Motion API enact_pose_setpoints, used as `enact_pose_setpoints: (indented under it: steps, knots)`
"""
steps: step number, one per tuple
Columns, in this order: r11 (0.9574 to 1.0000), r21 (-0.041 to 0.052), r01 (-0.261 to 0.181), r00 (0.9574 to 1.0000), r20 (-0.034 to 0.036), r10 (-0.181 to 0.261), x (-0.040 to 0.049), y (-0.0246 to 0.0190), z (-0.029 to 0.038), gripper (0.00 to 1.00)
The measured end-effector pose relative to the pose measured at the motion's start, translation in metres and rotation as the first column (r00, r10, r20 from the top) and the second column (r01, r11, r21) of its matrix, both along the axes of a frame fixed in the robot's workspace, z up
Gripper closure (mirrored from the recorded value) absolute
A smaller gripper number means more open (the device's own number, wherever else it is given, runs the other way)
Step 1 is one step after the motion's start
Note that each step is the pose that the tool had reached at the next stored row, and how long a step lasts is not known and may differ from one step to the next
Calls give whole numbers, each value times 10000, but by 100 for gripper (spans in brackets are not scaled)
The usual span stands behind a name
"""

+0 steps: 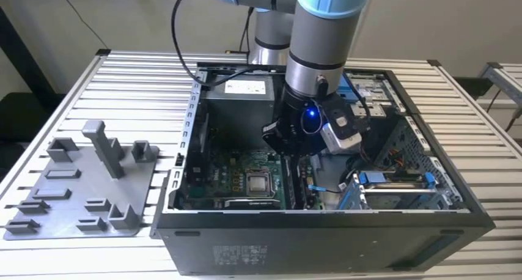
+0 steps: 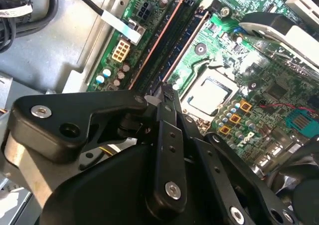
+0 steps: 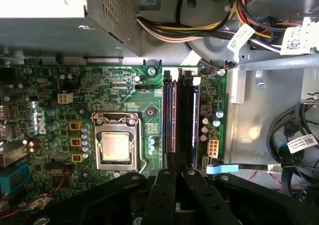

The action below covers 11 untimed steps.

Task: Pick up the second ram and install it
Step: 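Press down the second ram until it locks into place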

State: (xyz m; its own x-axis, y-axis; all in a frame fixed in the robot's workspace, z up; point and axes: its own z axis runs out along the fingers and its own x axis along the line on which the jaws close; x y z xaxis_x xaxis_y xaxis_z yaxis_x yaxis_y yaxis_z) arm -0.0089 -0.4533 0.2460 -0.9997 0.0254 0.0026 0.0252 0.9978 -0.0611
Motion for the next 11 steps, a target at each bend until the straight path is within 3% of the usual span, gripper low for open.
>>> enact_pose_setpoints:
  steps: [11]
  knots:
    - [10000,0,0,10000,0,0,0,0,4,89]
